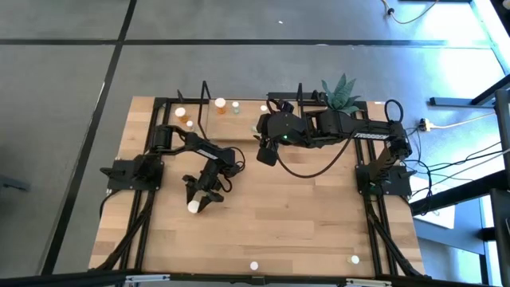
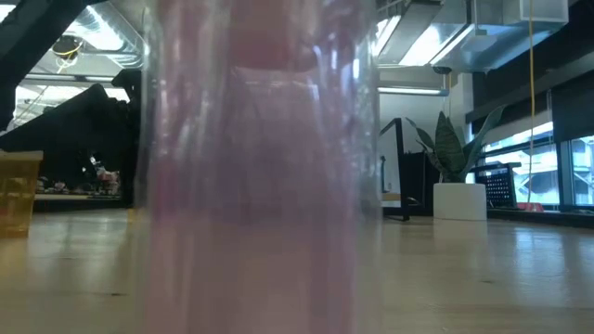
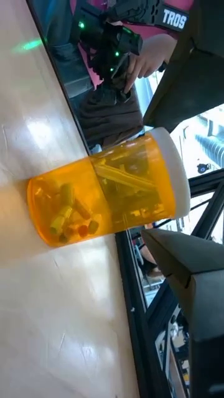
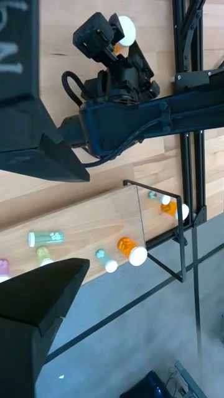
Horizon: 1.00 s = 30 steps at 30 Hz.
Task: Pick and place medicine bottles onto shelf by color
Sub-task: Remove the orange pill bottle from the shelf, then put the bottom orange pill bottle on the shelf aligned with the other orange pill bottle
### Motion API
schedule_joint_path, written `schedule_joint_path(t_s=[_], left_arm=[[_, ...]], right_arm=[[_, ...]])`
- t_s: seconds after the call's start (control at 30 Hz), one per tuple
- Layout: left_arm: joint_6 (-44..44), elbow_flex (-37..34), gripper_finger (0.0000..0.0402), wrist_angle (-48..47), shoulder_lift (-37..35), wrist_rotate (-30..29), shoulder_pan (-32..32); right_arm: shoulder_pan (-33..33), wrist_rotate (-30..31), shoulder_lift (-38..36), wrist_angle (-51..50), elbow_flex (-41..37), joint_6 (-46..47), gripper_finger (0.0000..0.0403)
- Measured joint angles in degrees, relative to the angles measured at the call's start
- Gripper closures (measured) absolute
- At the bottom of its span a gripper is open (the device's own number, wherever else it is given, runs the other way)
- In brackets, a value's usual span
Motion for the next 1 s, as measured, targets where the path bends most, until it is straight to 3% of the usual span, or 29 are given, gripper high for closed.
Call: schedule_joint_path(t_s=[0.2,0.47,0.7,1.0], left_arm=[[3.21,2.11,0.0112,-2.2,0.0,-1.02,0.0],[2.63,8.94,0.0112,-5.29,-1.84,-10.41,1.53],[-2.89,13.51,0.0111,-5.82,-6.89,-18.73,1.62],[-13.47,13.99,0.0111,-5.18,-17.63,-28.17,-0.53]], right_arm=[[0.01,0.0,0.0,0.02,0.0,-0.05,0.0189],[0.0,0.0,0.0,0.04,0.0,0.02,0.0189],[0.01,0.0,0.0,0.21,0.0,0.0,0.0189],[0.0,0.02,0.0,0.35,0.0,0.05,0.0189]])
